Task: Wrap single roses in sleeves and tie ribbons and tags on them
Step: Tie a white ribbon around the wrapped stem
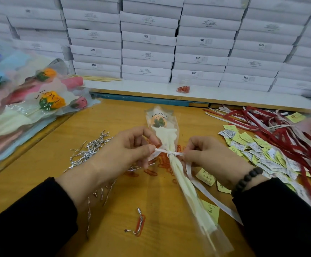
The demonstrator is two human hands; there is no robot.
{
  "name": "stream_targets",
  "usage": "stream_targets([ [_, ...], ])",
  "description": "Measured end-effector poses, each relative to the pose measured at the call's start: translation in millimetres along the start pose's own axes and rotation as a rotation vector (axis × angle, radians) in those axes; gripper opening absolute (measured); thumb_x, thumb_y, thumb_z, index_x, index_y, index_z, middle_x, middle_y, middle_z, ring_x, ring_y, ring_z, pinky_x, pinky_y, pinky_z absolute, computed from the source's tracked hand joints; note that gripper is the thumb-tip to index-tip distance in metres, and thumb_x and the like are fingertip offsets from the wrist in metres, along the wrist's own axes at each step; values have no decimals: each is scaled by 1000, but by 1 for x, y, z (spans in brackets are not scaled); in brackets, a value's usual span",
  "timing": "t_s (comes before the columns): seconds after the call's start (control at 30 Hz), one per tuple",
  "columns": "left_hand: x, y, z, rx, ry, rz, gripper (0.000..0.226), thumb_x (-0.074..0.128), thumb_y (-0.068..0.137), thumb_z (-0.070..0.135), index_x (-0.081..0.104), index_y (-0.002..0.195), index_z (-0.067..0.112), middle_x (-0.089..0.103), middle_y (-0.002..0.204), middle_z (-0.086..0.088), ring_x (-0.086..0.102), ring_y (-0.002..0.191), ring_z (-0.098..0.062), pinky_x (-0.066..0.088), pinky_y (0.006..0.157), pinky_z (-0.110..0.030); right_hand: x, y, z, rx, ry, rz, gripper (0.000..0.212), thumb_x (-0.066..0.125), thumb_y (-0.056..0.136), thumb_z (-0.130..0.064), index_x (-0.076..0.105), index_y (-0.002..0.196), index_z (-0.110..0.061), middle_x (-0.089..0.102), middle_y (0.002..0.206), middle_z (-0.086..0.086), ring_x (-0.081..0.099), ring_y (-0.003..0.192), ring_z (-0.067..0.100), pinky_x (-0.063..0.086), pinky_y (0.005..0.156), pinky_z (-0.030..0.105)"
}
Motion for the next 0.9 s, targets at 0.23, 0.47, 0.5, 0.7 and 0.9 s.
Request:
stream_targets([
  [0.23, 7, -1, -1, -52, 177, -132, 16, 69, 72, 27, 73, 72, 12, 60, 55, 1, 48, 50, -3, 39, 47, -13, 3, -1, 4, 79, 335, 41, 23, 48, 84, 5, 43, 65, -8, 44, 48, 4, 32, 32, 8, 27, 35, 18],
  [0.47, -3, 4, -10, -96, 419, -7, 12, 72, 76, 27, 74, 72, 16, 67, 73, -13, 52, 61, -14, 43, 56, -27, -3, -3, -1, 28, 125, 91, 25, 54, 84, -8, 44, 61, -12, 39, 34, -12, 30, 29, 2, 24, 33, 14],
  [0.5, -5, 4, -11, -101, 442, 3, 13, 73, 76, 28, 74, 71, 17, 67, 75, -14, 53, 62, -18, 46, 59, -31, -4, -4, -1, 29, 120, 88, 25, 54, 82, -6, 44, 60, -12, 39, 36, -12, 30, 30, 2, 24, 34, 15],
  [0.7, -18, 6, -19, -155, 508, 126, 16, 73, 77, 29, 71, 63, 20, 65, 66, -1, 56, 63, -15, 48, 64, -32, -1, -2, -1, 10, 102, 58, 23, 53, 78, 0, 44, 59, -11, 38, 35, -12, 32, 29, 1, 25, 32, 13],
  [0.9, -28, 6, -23, -169, 606, 226, 12, 69, 82, 30, 71, 72, 23, 67, 74, 0, 60, 69, -18, 51, 64, -34, 7, -3, -2, -19, 105, -4, 22, 64, 82, -31, 58, 86, -10, 50, 55, -5, 37, 36, 2, 29, 36, 12],
])
Point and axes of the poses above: each hand's wrist, its own y-axis towards the middle knuckle, its own x-axis out of the palm, z = x × y, the point moved 7 cm from there along y, towards the middle knuckle
